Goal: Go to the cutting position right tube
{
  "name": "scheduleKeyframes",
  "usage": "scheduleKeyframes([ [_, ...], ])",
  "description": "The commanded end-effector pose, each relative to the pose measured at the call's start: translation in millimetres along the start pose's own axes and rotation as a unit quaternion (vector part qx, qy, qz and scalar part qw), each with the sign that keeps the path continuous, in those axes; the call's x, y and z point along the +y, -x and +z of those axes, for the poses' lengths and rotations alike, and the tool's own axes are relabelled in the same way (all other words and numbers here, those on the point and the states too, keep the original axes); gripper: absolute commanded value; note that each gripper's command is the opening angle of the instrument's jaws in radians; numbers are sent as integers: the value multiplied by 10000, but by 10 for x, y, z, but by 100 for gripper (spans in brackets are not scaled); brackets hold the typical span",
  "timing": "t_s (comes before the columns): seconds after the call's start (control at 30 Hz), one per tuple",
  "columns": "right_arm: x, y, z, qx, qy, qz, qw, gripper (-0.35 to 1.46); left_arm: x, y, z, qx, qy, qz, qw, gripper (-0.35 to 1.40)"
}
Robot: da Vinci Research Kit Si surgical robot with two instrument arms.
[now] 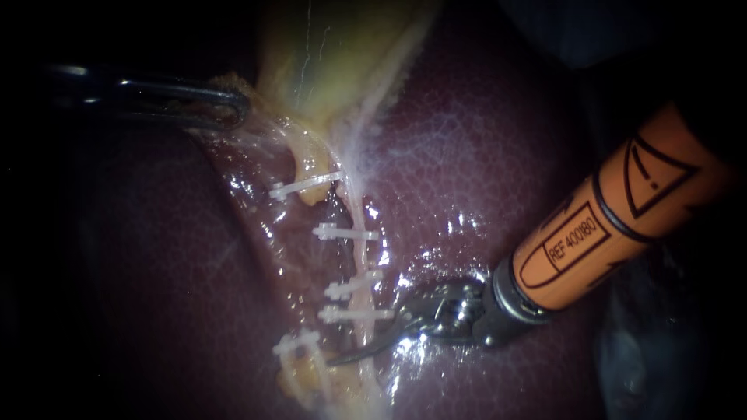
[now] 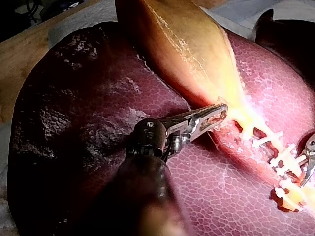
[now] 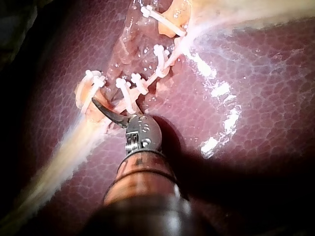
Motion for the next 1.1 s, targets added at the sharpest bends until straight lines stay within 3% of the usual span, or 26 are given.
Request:
scheduleKeyframes([
  [0.03,0,0,0,0,-1,-2,10000,137,1,-1,0,1,0,-4,10000,-35],
  [0.27,0,-1,-1,11,9,2,10000,137,1,-1,1,1,1,-3,10000,-35],
  [0.43,1,-3,-10,6,-14,11,10000,127,1,-1,1,3,-14,-3,10000,-35],
  [0.83,15,-34,-43,193,125,158,9996,122,1,-2,1,7,-42,0,10000,-35],
  [1.1,18,-41,-47,208,127,187,9995,122,1,-2,1,5,-41,-29,10000,-35],
])
